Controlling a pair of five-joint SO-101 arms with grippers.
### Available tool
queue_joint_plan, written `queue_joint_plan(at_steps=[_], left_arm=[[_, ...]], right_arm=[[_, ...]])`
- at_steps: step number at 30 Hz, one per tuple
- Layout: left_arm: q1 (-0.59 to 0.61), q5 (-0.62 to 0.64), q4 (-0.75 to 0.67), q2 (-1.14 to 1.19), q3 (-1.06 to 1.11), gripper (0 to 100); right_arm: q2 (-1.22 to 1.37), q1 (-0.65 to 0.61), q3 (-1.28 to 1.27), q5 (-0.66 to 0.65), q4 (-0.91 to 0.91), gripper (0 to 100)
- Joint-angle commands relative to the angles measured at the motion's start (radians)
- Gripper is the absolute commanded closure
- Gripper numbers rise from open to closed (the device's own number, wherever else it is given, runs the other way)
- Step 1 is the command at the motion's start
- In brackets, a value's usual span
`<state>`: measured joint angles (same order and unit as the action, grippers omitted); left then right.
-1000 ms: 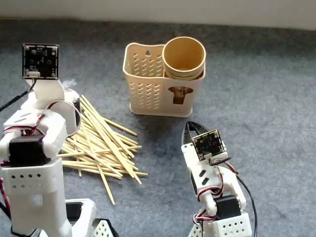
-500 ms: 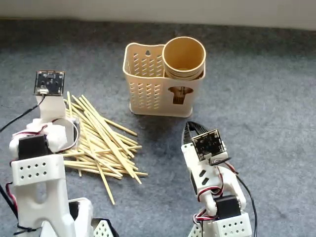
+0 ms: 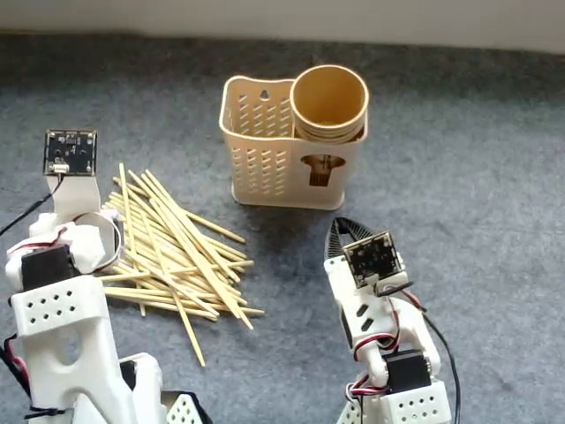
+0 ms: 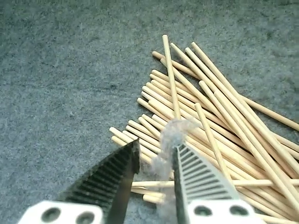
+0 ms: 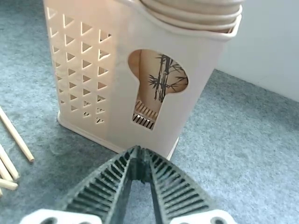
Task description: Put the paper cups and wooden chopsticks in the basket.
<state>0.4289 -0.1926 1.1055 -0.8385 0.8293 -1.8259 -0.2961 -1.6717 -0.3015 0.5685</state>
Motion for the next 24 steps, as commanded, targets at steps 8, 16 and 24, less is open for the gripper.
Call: queue_joint_plan(at_steps=[8,16,24], left_arm=[[-0.097,0.046,0.094,0.383,-0.24,87],[-0.143,0.436,0.101,0.568,-0.334,87],[-0.202,0.442,0.092,0.7,-0.332,87]], right_arm=[[-0.01,0.002,-0.097,-0.041,-0.025,99.1],[-0.01,0.002,-0.097,-0.043,-0.025,99.1],[-0.01,0.002,-0.097,-0.043,-0.025,99.1]])
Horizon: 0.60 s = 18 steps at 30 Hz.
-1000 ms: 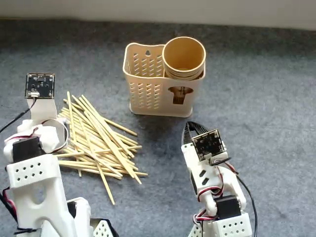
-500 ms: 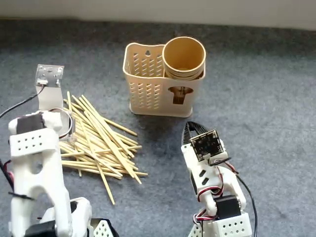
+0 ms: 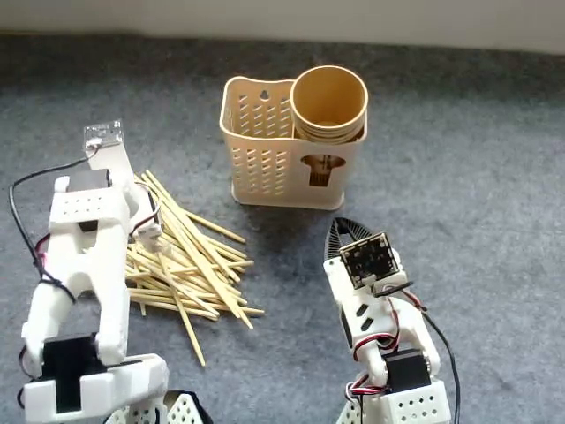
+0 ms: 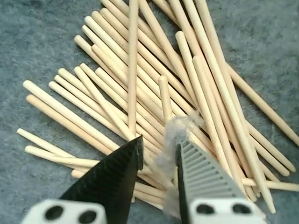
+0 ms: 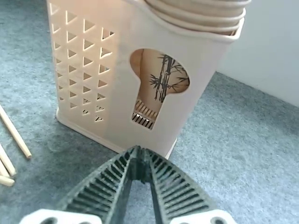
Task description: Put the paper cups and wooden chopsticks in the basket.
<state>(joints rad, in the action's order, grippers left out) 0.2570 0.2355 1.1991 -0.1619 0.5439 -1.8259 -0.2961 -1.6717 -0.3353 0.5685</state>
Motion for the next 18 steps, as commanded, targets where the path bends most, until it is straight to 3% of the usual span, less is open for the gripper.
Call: queue_joint_plan(at_steps=[1,7,14,18], left_arm=[[-0.033,0.015,-0.021,0.045,-0.047,87],[-0.033,0.015,-0.135,0.177,-0.048,88],[-0.033,0.015,-0.138,0.206,-0.059,88],[-0.035,0.015,-0.143,0.206,-0.061,96]], right_arm=[[-0.01,0.002,-0.097,-0.009,-0.025,99.1],[-0.01,0.002,-0.097,-0.009,-0.025,99.1],[-0.01,0.002,-0.097,-0.011,-0.025,99.1],[-0.01,0.002,-0.097,-0.011,-0.025,99.1]])
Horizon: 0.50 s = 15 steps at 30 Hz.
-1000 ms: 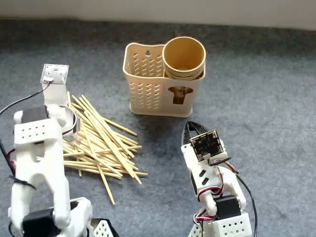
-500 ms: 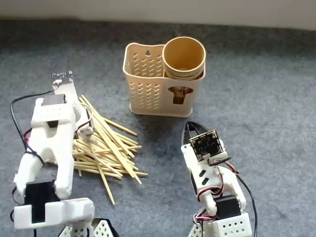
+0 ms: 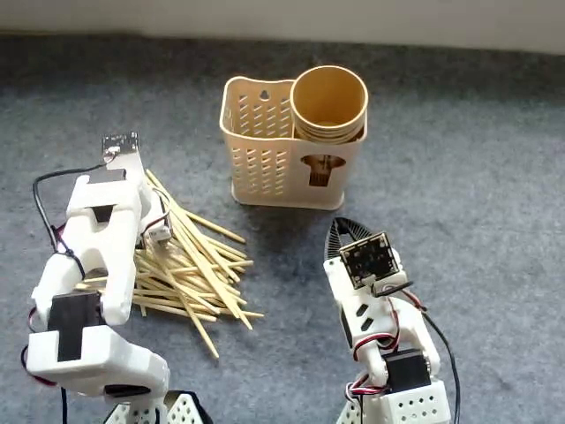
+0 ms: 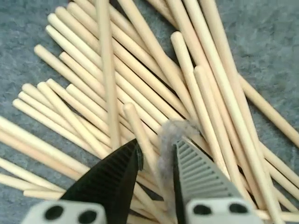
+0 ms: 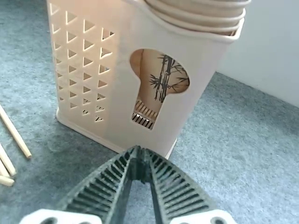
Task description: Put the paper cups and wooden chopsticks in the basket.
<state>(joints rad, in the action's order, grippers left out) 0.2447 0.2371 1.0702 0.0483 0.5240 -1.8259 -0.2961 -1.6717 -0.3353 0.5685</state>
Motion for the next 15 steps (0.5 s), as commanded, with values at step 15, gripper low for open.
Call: queue_joint_plan(at_steps=[15], left_arm=[[-0.13,0.112,-0.006,-0.005,-0.166,99]], right_arm=[[-0.01,0.002,-0.097,-0.011,-0.025,99.1]])
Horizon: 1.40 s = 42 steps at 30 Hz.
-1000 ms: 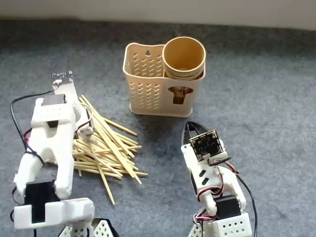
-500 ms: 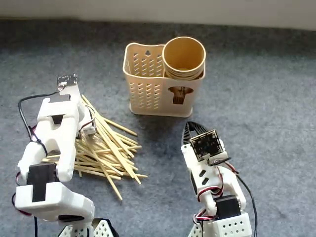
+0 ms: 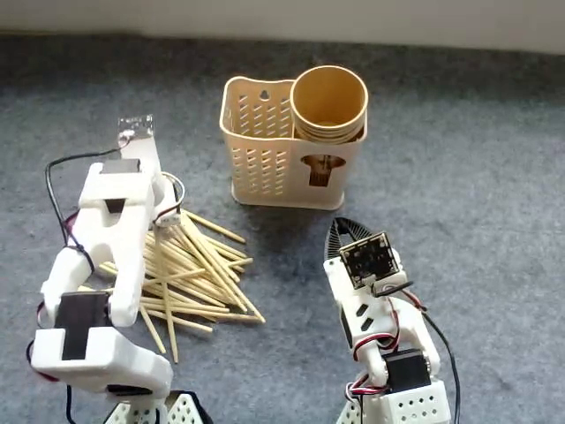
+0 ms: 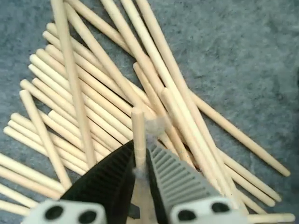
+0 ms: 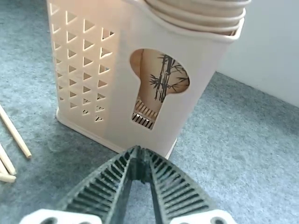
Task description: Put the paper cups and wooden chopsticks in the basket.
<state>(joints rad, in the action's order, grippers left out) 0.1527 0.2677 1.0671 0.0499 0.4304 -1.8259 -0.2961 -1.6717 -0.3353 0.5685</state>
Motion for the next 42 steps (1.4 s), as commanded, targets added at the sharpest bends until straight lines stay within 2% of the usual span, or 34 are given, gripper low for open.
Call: queue_joint_plan(at_steps=[1,12,20,25,35,42], left_arm=[[-0.038,0.106,0.005,-0.007,-0.091,99],[-0.015,0.137,0.318,-0.007,-0.395,99],[0.027,0.135,0.443,-0.007,-0.556,99],[0.042,0.132,0.54,-0.007,-0.737,99],[0.042,0.137,0.56,-0.007,-1.078,99],[-0.024,0.138,0.559,-0.007,-1.277,100]], right_arm=[[-0.01,0.002,-0.097,-0.011,-0.025,99.1],[-0.01,0.002,-0.097,-0.011,-0.025,99.1],[-0.01,0.002,-0.097,-0.011,-0.025,99.1],[-0.01,0.002,-0.097,-0.011,-0.025,99.1],[-0.01,0.002,-0.097,-0.011,-0.025,99.1],[-0.01,0.002,-0.097,-0.011,-0.024,99.1]])
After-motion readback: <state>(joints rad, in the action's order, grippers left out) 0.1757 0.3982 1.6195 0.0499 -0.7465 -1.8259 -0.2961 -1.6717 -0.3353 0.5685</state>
